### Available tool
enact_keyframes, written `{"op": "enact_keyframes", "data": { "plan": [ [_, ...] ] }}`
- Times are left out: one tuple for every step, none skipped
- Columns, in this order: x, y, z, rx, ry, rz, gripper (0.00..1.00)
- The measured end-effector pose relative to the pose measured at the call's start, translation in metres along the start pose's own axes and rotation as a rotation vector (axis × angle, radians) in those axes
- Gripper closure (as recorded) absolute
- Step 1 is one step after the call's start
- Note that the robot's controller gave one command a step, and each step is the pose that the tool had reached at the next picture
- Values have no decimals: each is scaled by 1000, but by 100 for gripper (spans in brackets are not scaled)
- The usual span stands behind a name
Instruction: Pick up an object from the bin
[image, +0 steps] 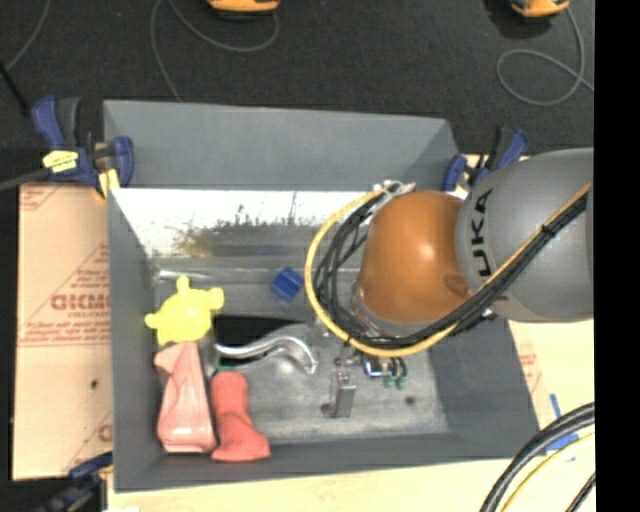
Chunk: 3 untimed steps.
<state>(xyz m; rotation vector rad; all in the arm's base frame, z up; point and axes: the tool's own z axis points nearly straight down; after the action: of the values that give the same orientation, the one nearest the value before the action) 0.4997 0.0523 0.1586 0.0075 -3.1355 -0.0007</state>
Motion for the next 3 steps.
{"op": "enact_keyframes", "data": {
  "plan": [
    [-2, 0, -4, -1, -8, 1, 0],
    [-50, 28, 18, 0, -9, -18, 0],
    [-72, 57, 53, -2, -12, 65, 0]
  ]
}}
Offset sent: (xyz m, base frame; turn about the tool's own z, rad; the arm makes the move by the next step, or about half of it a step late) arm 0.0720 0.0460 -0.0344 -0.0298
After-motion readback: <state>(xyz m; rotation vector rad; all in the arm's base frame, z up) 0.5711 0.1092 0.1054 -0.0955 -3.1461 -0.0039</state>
